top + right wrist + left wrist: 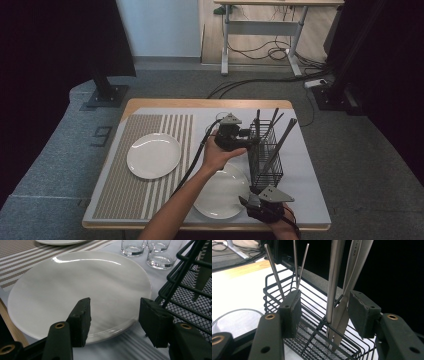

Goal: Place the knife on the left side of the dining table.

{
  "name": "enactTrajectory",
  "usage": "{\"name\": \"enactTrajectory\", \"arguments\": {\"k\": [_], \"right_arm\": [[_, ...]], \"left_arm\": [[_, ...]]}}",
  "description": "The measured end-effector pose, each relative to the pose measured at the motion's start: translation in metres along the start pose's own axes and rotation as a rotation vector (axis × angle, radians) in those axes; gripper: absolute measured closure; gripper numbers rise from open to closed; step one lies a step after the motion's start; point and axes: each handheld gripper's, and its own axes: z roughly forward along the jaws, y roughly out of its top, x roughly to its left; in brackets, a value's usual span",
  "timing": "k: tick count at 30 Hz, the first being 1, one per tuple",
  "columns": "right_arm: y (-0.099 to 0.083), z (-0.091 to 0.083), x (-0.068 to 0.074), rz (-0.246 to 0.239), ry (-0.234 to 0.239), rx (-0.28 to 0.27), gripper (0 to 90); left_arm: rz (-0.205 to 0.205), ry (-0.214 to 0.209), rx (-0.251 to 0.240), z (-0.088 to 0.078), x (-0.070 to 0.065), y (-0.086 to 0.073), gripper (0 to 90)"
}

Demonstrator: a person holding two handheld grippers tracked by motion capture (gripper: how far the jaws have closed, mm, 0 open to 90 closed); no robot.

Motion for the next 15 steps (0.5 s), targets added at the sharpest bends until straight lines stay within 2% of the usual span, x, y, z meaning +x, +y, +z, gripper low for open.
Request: {"name": "enactTrajectory", "arguments": {"k": [8, 10, 15], "right_arm": [[-0.0003, -0.0001, 0.0004, -0.006, -0.005, 0.002, 43.3], [-0.0005, 0.0003, 0.0003, -0.010, -0.005, 0.004, 43.3], [-0.0007, 0.0001, 0.0001, -0.005, -0.006, 0.008, 43.3]], "left_arm": [[-0.004, 0.014, -0.013, 0.0037, 0.0001, 0.0025, 53.2], [-0.018, 0.004, -0.016, 0.0058, 0.0008, 0.0040, 55.7], [-0.018, 0.001, -0.022, 0.0092, 0.0007, 0.0068, 59.2]]}}
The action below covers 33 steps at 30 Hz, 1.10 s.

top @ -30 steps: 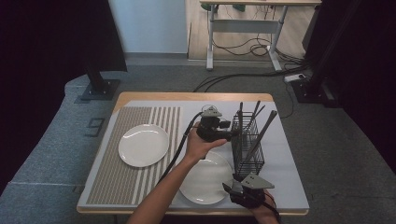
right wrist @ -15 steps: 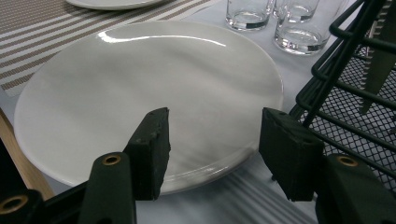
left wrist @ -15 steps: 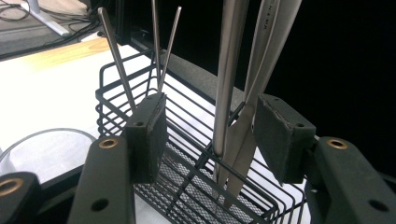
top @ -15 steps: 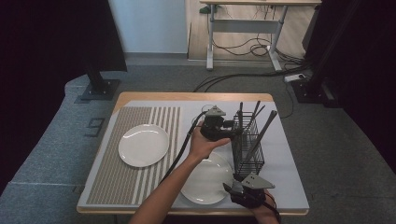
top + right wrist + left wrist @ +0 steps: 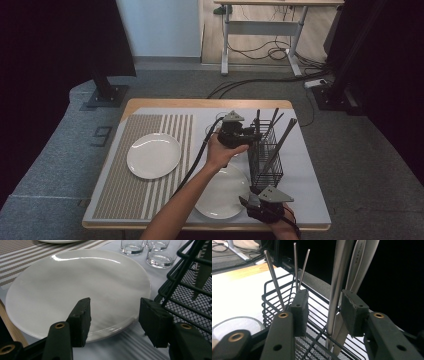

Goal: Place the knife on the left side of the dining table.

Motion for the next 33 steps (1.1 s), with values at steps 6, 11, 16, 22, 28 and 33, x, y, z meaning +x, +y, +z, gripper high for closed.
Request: {"name": "enactTrajectory", "arguments": {"k": [6, 11, 16, 22, 28, 33], "right_arm": [[0.000, -0.001, -0.001, 0.002, -0.001, 0.000, 43.3], [0.000, -0.001, -0.001, -0.002, -0.004, 0.002, 43.4], [0.000, -0.001, -0.001, -0.003, -0.005, 0.003, 43.3], [0.000, -0.001, -0.001, -0.002, -0.005, 0.000, 43.3], [0.000, -0.001, -0.001, -0.002, -0.005, 0.000, 43.3], [0.000, -0.001, -0.001, -0.002, -0.008, 0.001, 43.3]], "left_arm": [[-0.003, -0.026, -0.014, 0.001, 0.001, 0.000, 73.6], [0.000, -0.053, -0.015, 0.001, 0.000, 0.000, 82.1], [0.010, -0.052, -0.012, 0.001, 0.000, 0.000, 83.5], [0.030, -0.049, -0.024, -0.002, -0.002, 0.000, 83.9], [0.011, -0.083, -0.089, -0.017, 0.000, 0.007, 84.0], [0.019, -0.086, -0.128, -0.029, -0.002, 0.011, 84.1]]}}
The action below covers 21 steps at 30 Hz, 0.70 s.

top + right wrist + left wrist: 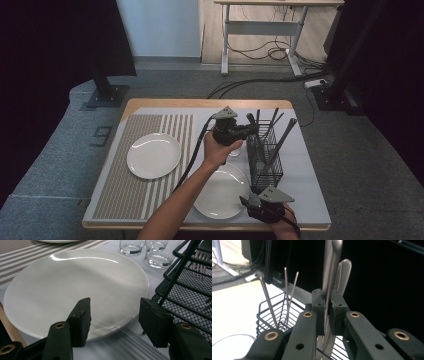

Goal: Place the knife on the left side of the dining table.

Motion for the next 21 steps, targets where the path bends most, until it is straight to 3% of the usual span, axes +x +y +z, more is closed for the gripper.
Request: {"name": "enactTrajectory", "arguments": {"k": [10, 21], "right_arm": [[0.000, 0.001, 0.001, -0.002, 0.001, 0.003, 43.3], [0.000, 0.001, 0.002, -0.006, -0.001, 0.003, 43.3]], "left_arm": [[0.041, 0.011, -0.064, -0.026, -0.007, 0.015, 84.1], [0.041, 0.012, -0.079, -0.034, -0.007, 0.017, 84.1]]}}
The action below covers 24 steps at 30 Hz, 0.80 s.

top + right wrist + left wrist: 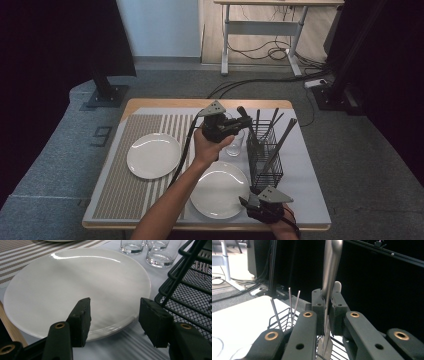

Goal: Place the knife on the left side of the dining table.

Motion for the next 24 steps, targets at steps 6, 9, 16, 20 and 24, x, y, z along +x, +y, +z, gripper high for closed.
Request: {"name": "enactTrajectory", "arguments": {"k": [6, 9, 16, 20, 24], "right_arm": [[0.000, 0.000, 0.000, 0.001, -0.001, -0.001, 43.3], [0.000, 0.000, 0.000, -0.001, -0.002, -0.001, 43.3], [0.000, 0.000, 0.001, 0.002, -0.002, 0.004, 43.3], [0.000, 0.000, 0.001, 0.001, -0.004, 0.006, 43.3], [0.000, 0.000, 0.001, 0.002, -0.004, 0.006, 43.3]], "left_arm": [[0.000, 0.003, -0.014, -0.006, 0.000, 0.001, 84.1], [-0.001, 0.001, -0.019, -0.009, 0.001, 0.002, 84.1], [-0.010, 0.006, -0.044, -0.017, 0.003, 0.005, 84.1], [-0.016, 0.003, -0.058, -0.023, 0.005, 0.007, 84.1], [-0.023, 0.006, -0.073, -0.029, 0.007, 0.009, 84.1]]}}
